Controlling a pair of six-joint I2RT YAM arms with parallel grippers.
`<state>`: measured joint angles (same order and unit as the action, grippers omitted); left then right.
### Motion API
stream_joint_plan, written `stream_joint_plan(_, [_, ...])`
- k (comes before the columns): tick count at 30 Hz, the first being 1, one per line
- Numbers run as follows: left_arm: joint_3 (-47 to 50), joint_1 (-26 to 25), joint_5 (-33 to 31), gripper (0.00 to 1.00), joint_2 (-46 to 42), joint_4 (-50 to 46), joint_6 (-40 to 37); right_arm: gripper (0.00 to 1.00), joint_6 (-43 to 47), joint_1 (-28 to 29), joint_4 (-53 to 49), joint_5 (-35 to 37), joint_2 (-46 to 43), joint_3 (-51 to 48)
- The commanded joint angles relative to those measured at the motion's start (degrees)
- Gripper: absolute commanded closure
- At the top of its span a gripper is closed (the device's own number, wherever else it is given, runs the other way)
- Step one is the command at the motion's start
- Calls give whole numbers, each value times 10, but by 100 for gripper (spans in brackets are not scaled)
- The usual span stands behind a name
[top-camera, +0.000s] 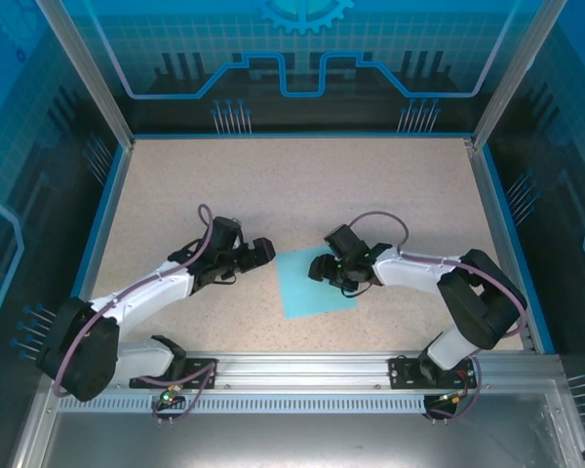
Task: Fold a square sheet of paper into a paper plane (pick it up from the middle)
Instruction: Move the square sheet of paper to the center of the table.
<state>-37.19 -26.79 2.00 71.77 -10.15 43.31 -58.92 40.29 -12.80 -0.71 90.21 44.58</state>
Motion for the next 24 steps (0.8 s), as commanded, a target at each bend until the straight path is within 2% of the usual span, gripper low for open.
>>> stream_joint_plan(1, [-21,-2,8,2,10,7,-16,33,31,17,-91,41,-2,53])
stream_joint_plan(4, [-31,-1,-20,2,10,-9,-20,29,75,28,-184,72,3,141])
stream_joint_plan(7, [-36,0,-47,1,-2,-13,-18,23,94,35,-226,102,-12,183])
stream_joint_plan(13, [6,0,-81,2,-42,52,-6,18,114,46,-224,153,-85,162])
stream_joint_plan(17, [-1,-1,-88,1,-44,43,-35,8,134,57,-196,223,-144,132])
stream_joint_plan(18, [2,-1,-91,1,-46,45,-38,1,146,54,-193,206,-153,125])
stream_joint_plan(21, [8,0,-91,1,-56,37,-36,1,157,34,-208,158,-158,121])
stream_joint_plan(24, [6,1,-75,1,-53,34,-35,1,145,28,-204,151,-161,106])
